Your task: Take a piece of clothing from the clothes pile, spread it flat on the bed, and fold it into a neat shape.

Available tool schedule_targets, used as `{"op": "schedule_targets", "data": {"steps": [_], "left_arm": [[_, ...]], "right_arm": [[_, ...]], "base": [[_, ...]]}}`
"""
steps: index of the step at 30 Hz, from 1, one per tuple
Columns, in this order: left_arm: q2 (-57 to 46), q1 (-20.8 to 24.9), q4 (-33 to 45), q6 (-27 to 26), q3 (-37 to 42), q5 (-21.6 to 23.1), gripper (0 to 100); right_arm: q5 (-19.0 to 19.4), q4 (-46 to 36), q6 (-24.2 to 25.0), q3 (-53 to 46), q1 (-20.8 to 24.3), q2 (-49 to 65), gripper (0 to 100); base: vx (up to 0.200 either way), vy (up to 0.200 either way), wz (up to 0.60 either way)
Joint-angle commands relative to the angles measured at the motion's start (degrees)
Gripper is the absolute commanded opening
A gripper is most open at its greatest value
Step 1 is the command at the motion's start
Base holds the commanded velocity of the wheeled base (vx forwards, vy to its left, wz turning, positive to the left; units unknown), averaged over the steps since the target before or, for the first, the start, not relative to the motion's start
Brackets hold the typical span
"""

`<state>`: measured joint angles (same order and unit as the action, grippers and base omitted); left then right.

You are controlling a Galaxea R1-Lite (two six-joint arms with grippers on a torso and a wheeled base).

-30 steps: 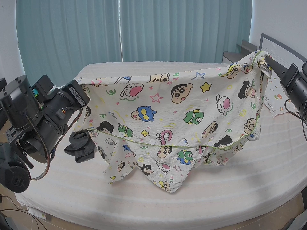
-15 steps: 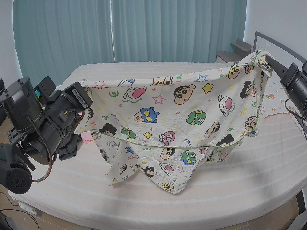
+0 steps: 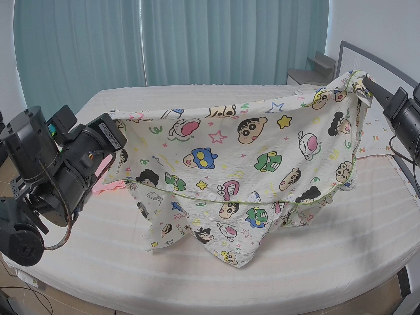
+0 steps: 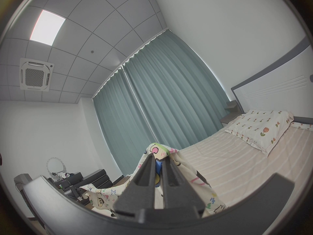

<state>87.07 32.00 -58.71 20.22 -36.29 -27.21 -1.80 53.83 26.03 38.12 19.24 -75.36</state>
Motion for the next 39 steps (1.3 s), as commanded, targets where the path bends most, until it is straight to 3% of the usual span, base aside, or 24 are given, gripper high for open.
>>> {"op": "schedule_targets", "data": {"steps": [1,12,18,34,39], "left_arm": [[0.4,0.0,-0.1,0.0,0.0,0.0,0],[0.4,0.1,-0.1,0.0,0.0,-0.2,0],[0.3,0.1,-0.1,0.0,0.3,-0.3,0],[-1.7,0.0,-3.2,-0.3,5.5,-1.1,0],[-4.3,0.0,-4.0,-0.8,7.6,-1.1,0]], "right_arm": [[0.0,0.0,0.0,0.1,-0.4,-0.3,0],[0.2,0.0,0.0,-0.2,-1.2,-0.1,0],[0.3,0.0,0.0,-0.3,-1.2,0.0,0],[0.8,0.0,-0.1,-4.5,-0.6,5.6,0],[5.1,0.0,-0.1,-7.5,0.0,11.6,0]], "base": [[0.000,-0.200,0.00],[0.000,-0.200,0.00],[0.000,0.000,0.00],[-0.200,0.000,0.00],[-0.200,0.000,0.00]]}}
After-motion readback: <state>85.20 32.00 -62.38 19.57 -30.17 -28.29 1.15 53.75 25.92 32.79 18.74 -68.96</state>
